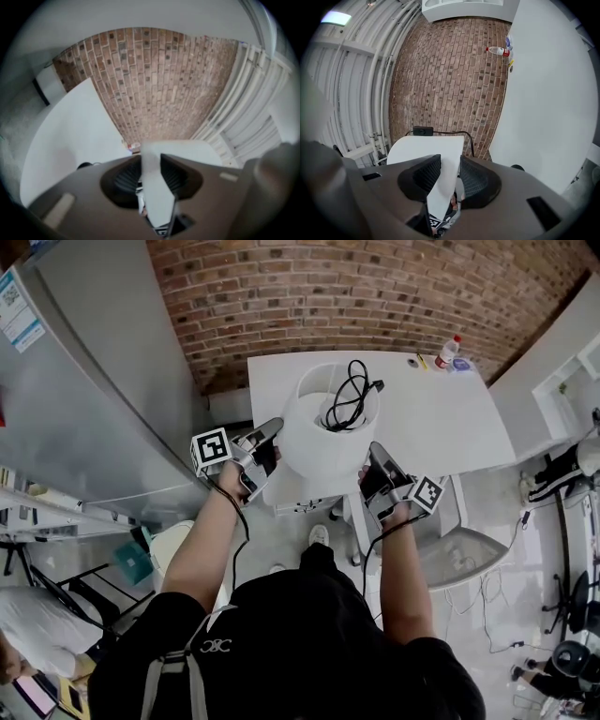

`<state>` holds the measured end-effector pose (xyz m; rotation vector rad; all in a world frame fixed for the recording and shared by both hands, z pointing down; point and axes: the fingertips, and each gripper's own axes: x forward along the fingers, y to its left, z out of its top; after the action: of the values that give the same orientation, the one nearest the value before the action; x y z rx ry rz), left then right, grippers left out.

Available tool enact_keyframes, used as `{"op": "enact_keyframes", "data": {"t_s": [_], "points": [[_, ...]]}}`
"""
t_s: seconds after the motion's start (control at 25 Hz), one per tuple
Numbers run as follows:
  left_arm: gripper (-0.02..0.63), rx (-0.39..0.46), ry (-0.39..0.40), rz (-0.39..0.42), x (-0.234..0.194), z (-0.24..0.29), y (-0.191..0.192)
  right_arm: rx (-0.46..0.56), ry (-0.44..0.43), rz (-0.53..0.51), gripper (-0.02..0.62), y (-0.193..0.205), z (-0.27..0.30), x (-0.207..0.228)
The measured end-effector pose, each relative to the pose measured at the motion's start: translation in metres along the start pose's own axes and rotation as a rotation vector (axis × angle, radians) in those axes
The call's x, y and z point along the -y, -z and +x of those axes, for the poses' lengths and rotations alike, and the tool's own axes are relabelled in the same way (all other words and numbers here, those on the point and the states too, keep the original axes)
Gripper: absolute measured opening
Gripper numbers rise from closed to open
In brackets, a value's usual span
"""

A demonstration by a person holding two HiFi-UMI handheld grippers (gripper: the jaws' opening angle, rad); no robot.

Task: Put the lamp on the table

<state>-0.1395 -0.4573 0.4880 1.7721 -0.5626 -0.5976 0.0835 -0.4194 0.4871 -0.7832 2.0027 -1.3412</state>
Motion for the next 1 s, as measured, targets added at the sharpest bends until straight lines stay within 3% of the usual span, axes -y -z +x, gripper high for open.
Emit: {"op": "enact_keyframes", "data": {"t_s": [0.36,0.56,1.0], "points": [[0.115,-0.032,-0.006,0.011,-0.022,0.076,-0.01,0.02,0.021,0.011,0.12,-0.068,0.01,0.036],[0.115,-0.049,-0.03,-0.034,-0.043,0.118,-0.011,0.028,0.03,0.021,0.12,-0.108,0.016,0.062],[0.118,-0.087,-0.04,-0.043,-0.087,0.182,-0.016,0.031,0.055,0.063,0.119,-0.159,0.024,0.118]]}}
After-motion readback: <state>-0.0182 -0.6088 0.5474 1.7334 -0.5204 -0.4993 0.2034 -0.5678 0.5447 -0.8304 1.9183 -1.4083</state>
